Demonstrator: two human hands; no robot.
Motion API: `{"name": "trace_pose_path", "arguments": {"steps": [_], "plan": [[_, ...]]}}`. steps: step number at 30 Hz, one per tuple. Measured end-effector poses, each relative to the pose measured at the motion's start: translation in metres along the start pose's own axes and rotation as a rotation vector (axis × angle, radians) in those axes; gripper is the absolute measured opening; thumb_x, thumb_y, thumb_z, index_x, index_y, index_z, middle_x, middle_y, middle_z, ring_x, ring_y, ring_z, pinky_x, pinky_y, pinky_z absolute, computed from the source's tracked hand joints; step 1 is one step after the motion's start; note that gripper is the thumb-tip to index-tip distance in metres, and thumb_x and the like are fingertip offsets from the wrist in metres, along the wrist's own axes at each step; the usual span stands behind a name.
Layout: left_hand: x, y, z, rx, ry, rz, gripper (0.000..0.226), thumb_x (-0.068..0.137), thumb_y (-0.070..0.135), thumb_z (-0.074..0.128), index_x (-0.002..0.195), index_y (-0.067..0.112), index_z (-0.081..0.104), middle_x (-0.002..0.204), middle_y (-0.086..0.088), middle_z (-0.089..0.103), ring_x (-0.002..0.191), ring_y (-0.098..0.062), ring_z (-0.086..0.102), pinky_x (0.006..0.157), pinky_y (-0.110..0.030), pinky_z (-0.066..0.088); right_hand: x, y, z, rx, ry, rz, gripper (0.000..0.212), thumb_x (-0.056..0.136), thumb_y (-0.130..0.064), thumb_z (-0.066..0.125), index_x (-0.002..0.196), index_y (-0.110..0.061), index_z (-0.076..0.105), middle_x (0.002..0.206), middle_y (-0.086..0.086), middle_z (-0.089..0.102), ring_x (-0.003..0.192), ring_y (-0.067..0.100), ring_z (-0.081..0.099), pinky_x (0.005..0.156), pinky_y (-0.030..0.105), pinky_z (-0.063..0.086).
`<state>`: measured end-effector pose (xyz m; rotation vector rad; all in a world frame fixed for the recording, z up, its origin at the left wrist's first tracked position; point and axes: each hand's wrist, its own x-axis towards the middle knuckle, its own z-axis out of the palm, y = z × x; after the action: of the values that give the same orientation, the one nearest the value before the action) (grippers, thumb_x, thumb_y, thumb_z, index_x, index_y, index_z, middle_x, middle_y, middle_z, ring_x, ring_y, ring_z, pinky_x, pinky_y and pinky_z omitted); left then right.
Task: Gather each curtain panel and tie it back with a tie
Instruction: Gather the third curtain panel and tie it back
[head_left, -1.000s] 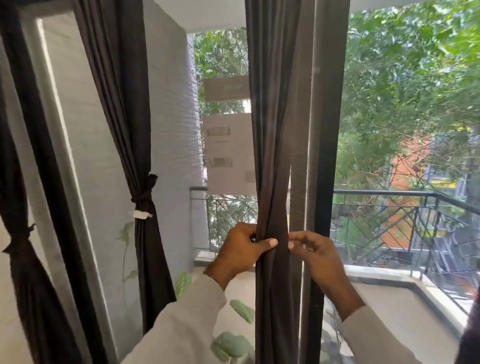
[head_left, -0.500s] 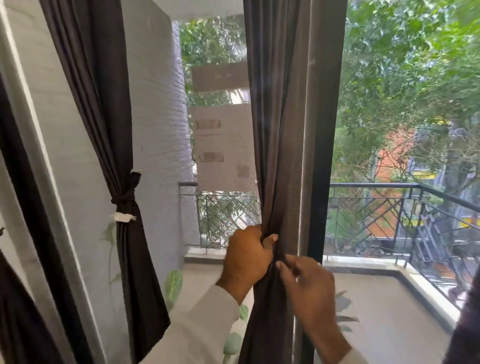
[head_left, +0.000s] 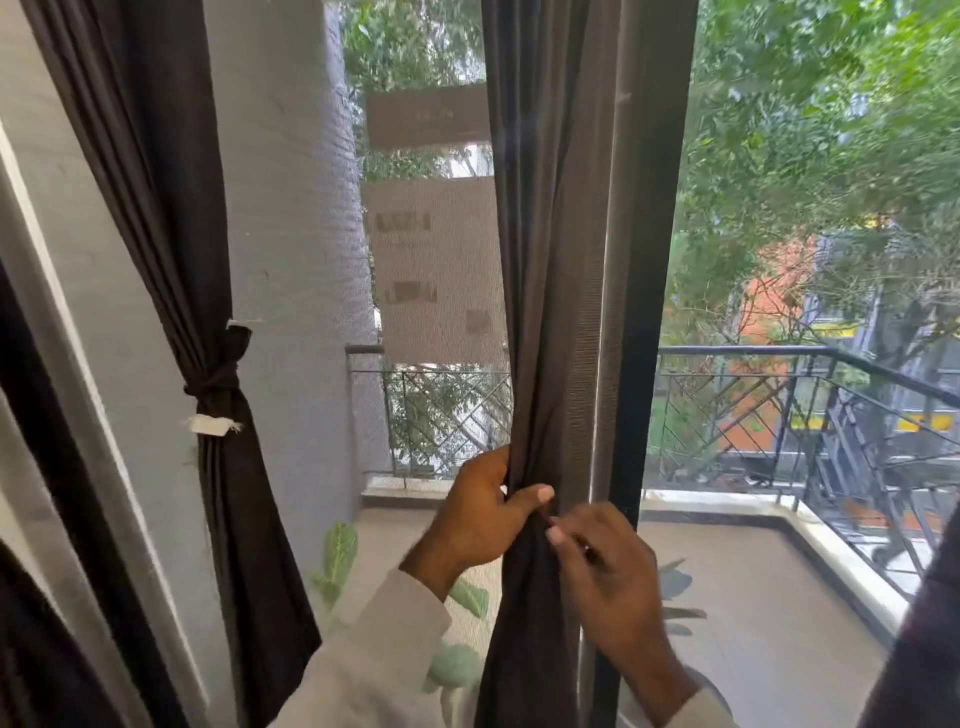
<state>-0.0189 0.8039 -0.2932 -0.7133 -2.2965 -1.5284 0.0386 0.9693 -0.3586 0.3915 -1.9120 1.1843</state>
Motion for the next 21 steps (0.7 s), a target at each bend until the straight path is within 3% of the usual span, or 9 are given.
{"name": "trace_pose_path", "arguments": {"steps": [2, 4, 7, 9, 11, 13, 16, 19, 21], "plan": [[0.0, -0.001, -0.004, -0.072, -0.008, -0.051, 0.036, 0.099, -0.003, 0.071, 0.111, 0.031, 0.073, 0.102, 0.025, 0.081, 0.099, 0.003, 0.075, 0.089, -0.018, 0.058, -0.002, -0.003, 0.003, 0.217, 0.063, 0.22, 0.019, 0.101, -0.005, 0.066, 0.11, -0.021, 0.073, 0.093, 0.0, 0.073, 0.076, 0.013, 0.076, 0.061, 0.023, 0.061], [0.001, -0.004, -0.007, -0.096, -0.031, -0.084, 0.04, 0.103, -0.002, 0.067, 0.118, 0.035, 0.069, 0.11, 0.022, 0.08, 0.11, 0.0, 0.074, 0.099, -0.024, 0.058, -0.004, 0.002, 0.006, 0.273, 0.087, 0.405, 0.03, 0.102, -0.012, 0.066, 0.128, -0.027, 0.065, 0.089, 0.005, 0.077, 0.067, 0.016, 0.077, 0.055, 0.026, 0.061], [0.001, -0.004, -0.008, -0.112, -0.104, -0.118, 0.041, 0.106, 0.0, 0.063, 0.127, 0.035, 0.063, 0.12, 0.02, 0.076, 0.117, 0.003, 0.071, 0.106, -0.023, 0.055, 0.001, 0.013, 0.008, 0.143, 0.081, 0.386, 0.051, 0.099, -0.016, 0.071, 0.145, -0.032, 0.055, 0.109, -0.002, 0.078, 0.064, 0.013, 0.071, 0.06, 0.018, 0.057], [0.002, -0.001, -0.007, -0.116, -0.128, -0.135, 0.041, 0.107, 0.0, 0.061, 0.128, 0.035, 0.061, 0.122, 0.023, 0.073, 0.114, 0.009, 0.069, 0.103, -0.016, 0.053, 0.009, 0.017, 0.007, 0.105, 0.034, 0.351, 0.054, 0.098, -0.018, 0.073, 0.147, -0.034, 0.055, 0.12, -0.016, 0.074, 0.075, 0.01, 0.072, 0.069, 0.013, 0.057], [0.004, -0.001, -0.005, -0.123, -0.134, -0.144, 0.041, 0.106, -0.002, 0.061, 0.124, 0.035, 0.063, 0.113, 0.027, 0.075, 0.11, 0.01, 0.07, 0.098, -0.014, 0.053, 0.017, 0.019, 0.006, 0.125, -0.038, 0.37, 0.049, 0.096, -0.017, 0.075, 0.14, -0.036, 0.063, 0.111, -0.017, 0.075, 0.088, 0.003, 0.072, 0.081, 0.019, 0.06], [0.006, -0.002, -0.004, -0.101, -0.105, -0.15, 0.041, 0.104, -0.001, 0.065, 0.119, 0.037, 0.065, 0.104, 0.032, 0.076, 0.105, 0.012, 0.071, 0.094, -0.013, 0.054, 0.021, 0.018, 0.004, 0.078, -0.02, 0.381, 0.037, 0.092, -0.019, 0.08, 0.119, -0.042, 0.072, 0.102, -0.013, 0.074, 0.092, 0.002, 0.07, 0.087, 0.037, 0.062], [0.009, -0.006, 0.002, -0.011, 0.062, -0.106, 0.031, 0.093, 0.018, 0.08, 0.12, 0.033, 0.076, 0.108, 0.025, 0.079, 0.106, 0.002, 0.075, 0.099, -0.03, 0.061, 0.02, 0.016, 0.001, -0.098, 0.059, 0.252, 0.028, 0.083, -0.021, 0.087, 0.088, -0.042, 0.07, 0.09, -0.019, 0.068, 0.088, 0.013, 0.066, 0.079, 0.046, 0.058], [0.007, 0.0, 0.008, 0.079, 0.106, -0.101, 0.038, 0.088, 0.032, 0.075, 0.126, 0.031, 0.074, 0.117, 0.009, 0.08, 0.111, -0.013, 0.076, 0.1, -0.041, 0.062, 0.015, 0.015, 0.004, 0.031, 0.025, 0.17, 0.02, 0.082, -0.014, 0.089, 0.084, -0.03, 0.077, 0.106, -0.013, 0.069, 0.1, 0.013, 0.07, 0.086, 0.032, 0.058], [0.005, 0.004, 0.013, 0.197, 0.119, -0.083, 0.039, 0.092, 0.033, 0.072, 0.131, 0.032, 0.069, 0.118, 0.004, 0.079, 0.112, -0.021, 0.075, 0.098, -0.041, 0.061, 0.014, 0.005, 0.005, 0.087, 0.055, 0.171, 0.01, 0.093, -0.02, 0.077, 0.089, -0.028, 0.079, 0.107, -0.012, 0.071, 0.1, 0.007, 0.07, 0.082, 0.019, 0.055]]}}
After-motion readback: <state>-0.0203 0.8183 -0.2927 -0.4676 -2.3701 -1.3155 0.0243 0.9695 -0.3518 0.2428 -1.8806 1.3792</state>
